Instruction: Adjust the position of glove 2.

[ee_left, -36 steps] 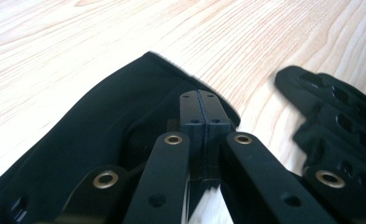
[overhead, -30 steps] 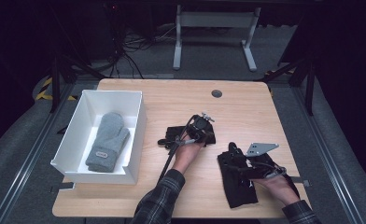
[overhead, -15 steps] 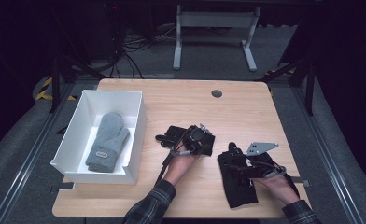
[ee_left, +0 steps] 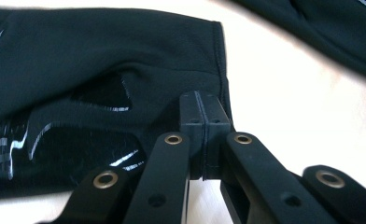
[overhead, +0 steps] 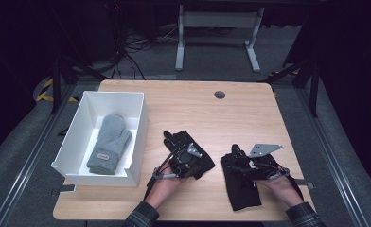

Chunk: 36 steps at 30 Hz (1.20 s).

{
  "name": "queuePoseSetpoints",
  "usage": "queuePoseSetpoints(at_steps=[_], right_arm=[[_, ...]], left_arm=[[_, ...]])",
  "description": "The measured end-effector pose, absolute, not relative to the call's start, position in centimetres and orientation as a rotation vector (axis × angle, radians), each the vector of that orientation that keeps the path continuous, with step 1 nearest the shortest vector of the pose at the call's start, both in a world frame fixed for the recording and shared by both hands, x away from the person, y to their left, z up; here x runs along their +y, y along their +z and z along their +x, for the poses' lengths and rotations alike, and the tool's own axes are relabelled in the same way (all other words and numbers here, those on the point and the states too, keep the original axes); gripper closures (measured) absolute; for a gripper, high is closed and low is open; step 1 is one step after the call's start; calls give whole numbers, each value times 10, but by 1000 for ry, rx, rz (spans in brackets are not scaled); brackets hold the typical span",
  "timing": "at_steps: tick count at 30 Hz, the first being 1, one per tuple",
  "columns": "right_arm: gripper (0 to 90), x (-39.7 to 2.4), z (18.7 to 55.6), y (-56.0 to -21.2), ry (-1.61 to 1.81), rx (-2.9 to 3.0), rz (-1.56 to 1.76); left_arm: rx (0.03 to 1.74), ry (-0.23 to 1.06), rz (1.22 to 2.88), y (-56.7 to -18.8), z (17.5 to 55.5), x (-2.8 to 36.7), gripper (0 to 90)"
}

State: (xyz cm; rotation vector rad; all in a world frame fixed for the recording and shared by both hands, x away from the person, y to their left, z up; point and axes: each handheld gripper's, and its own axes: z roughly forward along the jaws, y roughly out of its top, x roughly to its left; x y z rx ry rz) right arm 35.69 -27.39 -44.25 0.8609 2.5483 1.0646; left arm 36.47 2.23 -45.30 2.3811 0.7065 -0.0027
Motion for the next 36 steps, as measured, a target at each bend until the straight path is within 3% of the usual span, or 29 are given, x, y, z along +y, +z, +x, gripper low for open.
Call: queuePoseSetpoints(at_steps=[13, 23, 28, 36], right_arm=[[488, -273, 357, -443, 1058, 2549, 861], [488, -274, 358, -443, 1060, 2549, 863], [488, -275, 357, -443, 1069, 2545, 865], [488, -276, 358, -442, 1077, 2542, 872]], left_arm=[[724, 21, 2403, -449, 332, 63, 899], [812, 162, 2329, -436, 380, 45, 900], [855, 149, 2357, -447, 405, 36, 900], [761, 84, 2364, -448, 403, 16, 900]])
